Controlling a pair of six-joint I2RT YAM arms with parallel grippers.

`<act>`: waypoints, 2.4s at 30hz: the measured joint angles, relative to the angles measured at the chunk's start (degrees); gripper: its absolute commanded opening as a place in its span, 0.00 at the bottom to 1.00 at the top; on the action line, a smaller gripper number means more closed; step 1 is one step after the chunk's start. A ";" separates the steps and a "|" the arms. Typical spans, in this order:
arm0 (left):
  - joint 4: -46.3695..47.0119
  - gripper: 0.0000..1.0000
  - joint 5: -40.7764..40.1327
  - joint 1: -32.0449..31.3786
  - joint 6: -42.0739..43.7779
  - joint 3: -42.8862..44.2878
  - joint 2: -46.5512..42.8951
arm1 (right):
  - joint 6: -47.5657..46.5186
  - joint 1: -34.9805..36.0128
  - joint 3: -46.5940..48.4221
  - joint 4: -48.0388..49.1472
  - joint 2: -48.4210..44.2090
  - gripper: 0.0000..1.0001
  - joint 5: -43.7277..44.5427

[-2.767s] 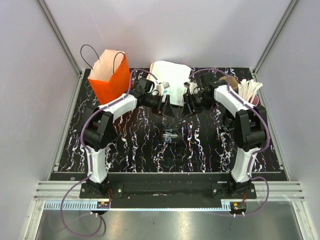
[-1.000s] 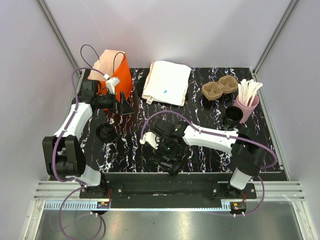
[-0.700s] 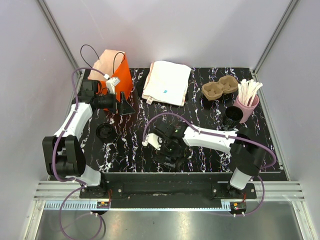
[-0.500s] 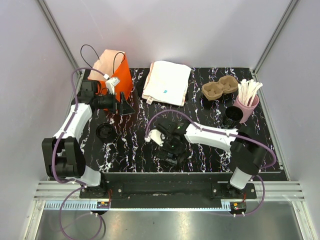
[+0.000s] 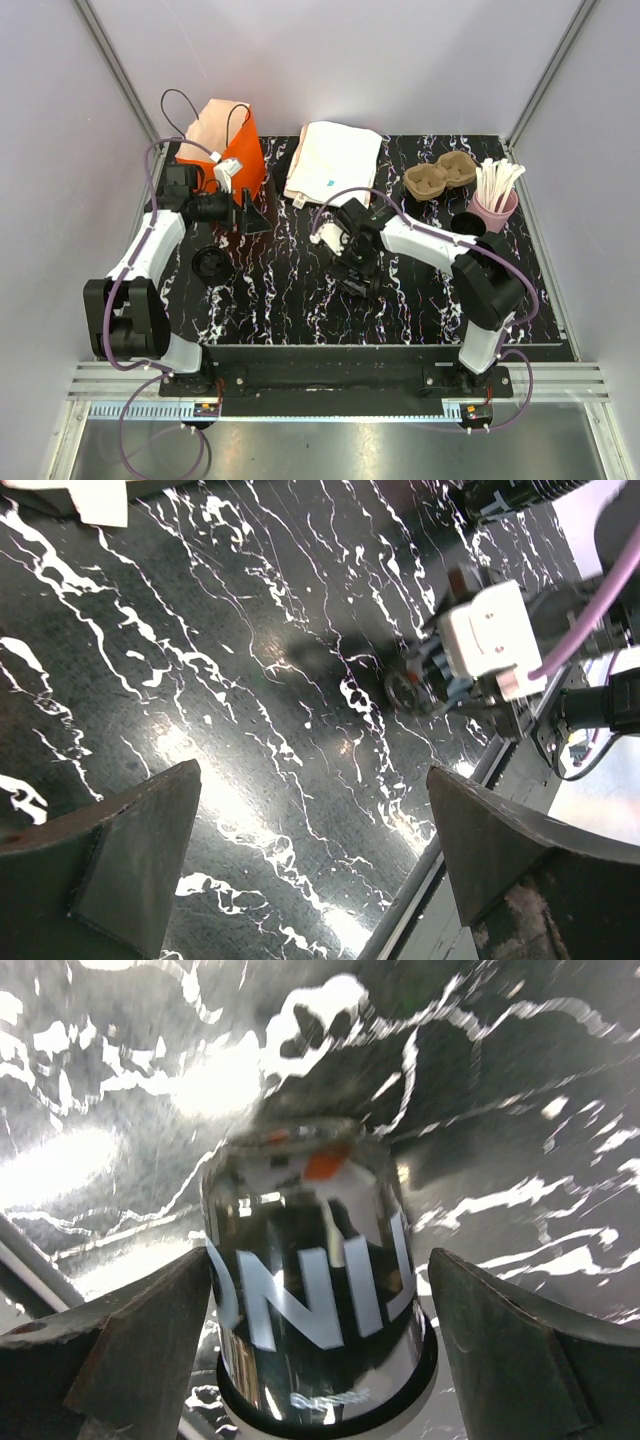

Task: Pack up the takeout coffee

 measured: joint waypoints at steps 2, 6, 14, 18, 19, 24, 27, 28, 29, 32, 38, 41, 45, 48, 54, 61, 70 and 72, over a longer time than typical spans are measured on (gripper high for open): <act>0.00 0.99 0.00 -0.24 0.04 -0.31 0.00 | -0.39 -0.63 1.97 0.04 1.40 0.93 -0.85; 0.00 0.99 0.04 -1.11 0.42 -0.44 0.00 | -0.74 -1.95 5.09 0.15 2.99 0.95 -2.45; 0.00 0.99 -0.83 -8.17 2.12 -0.76 0.04 | -0.72 -5.49 8.63 0.02 1.55 0.98 -9.09; -0.17 0.99 -3.82 -13.55 3.19 -0.17 1.25 | 0.57 -11.85 8.98 0.28 -2.38 0.97 -15.76; -0.22 0.99 -5.49 -15.67 3.45 1.03 2.45 | 1.03 -14.49 8.98 0.55 -3.54 0.97 -17.62; 0.28 0.99 -9.86 -22.47 3.63 9.07 9.75 | 2.23 -23.96 8.96 1.42 -5.97 0.95 -23.93; 0.59 0.99 -11.52 -25.94 3.58 13.00 13.42 | 3.13 -28.11 8.50 1.86 -6.45 0.92 -27.15; 0.63 0.99 -12.15 -26.93 3.52 14.84 15.06 | 3.34 -29.00 8.04 2.12 -6.60 0.92 -28.04; 0.76 0.99 -12.44 -27.82 3.41 16.61 16.74 | 3.50 -29.64 7.45 2.40 -6.75 0.92 -28.63; 1.33 0.99 -12.55 -29.94 2.95 21.03 21.20 | 2.84 -30.14 4.76 2.86 -7.67 0.91 -29.62; 1.40 0.99 -11.82 -30.88 2.45 25.88 27.36 | -2.10 -30.08 2.19 2.86 -9.16 0.90 -29.75; 1.33 0.99 -11.91 -31.36 2.91 27.10 28.96 | -4.04 -30.25 2.19 3.08 -9.18 0.89 -30.34; 1.40 0.99 -12.98 -32.68 3.74 28.17 30.40 | -5.18 -31.23 3.15 3.10 -8.72 0.88 -31.74; 2.21 0.99 -15.21 -33.40 4.17 28.94 31.63 | -5.46 -32.35 4.94 3.37 -7.34 0.88 -32.92; 4.04 0.99 -22.88 -33.53 5.49 31.41 34.91 | -5.44 -33.68 6.43 4.11 -5.35 0.88 -34.93; 6.99 0.99 -31.54 -33.22 7.69 31.76 34.95 | -5.35 -34.07 6.71 4.13 -5.25 0.88 -36.85; 7.69 0.99 -35.04 -33.22 11.85 34.49 36.98 | -3.34 -34.40 9.70 4.22 -0.85 0.84 -38.95; 7.28 0.99 -33.90 -33.20 12.63 35.01 37.79 | -1.84 -34.80 11.08 3.98 1.62 0.81 -40.89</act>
